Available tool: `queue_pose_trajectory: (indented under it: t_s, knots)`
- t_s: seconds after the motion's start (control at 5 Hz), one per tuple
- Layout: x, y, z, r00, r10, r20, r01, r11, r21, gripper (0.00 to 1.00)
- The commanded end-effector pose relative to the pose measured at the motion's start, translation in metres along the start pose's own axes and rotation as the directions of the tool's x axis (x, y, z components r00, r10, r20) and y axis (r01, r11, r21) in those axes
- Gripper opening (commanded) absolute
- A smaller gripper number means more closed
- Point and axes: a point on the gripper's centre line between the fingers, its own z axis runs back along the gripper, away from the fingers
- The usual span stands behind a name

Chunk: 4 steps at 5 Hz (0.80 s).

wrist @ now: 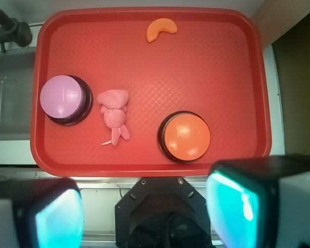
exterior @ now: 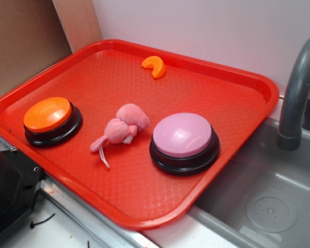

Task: Push the pink button.

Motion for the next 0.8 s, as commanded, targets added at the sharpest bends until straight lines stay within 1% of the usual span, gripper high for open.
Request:
queue_pose_trajectory:
  t_s: [0.0, 0.2, 0.4, 0.6]
  knots:
    - [0.0, 0.0, 0.0, 1.0, 0.0, 0.0, 0.0, 1.0, 0.0, 1.0]
    - [0.019, -0.049, -0.047, 0.993, -0.111, 0.043, 0.111, 0.994, 0.007, 1.0]
    - [0.029, -0.09, -0.084, 0.988, -0.154, 0.001, 0.154, 0.988, 0.033, 1.0]
    - [0.038, -0.105, -0.129, 0.974, -0.224, -0.018, 0.225, 0.973, 0.046, 1.0]
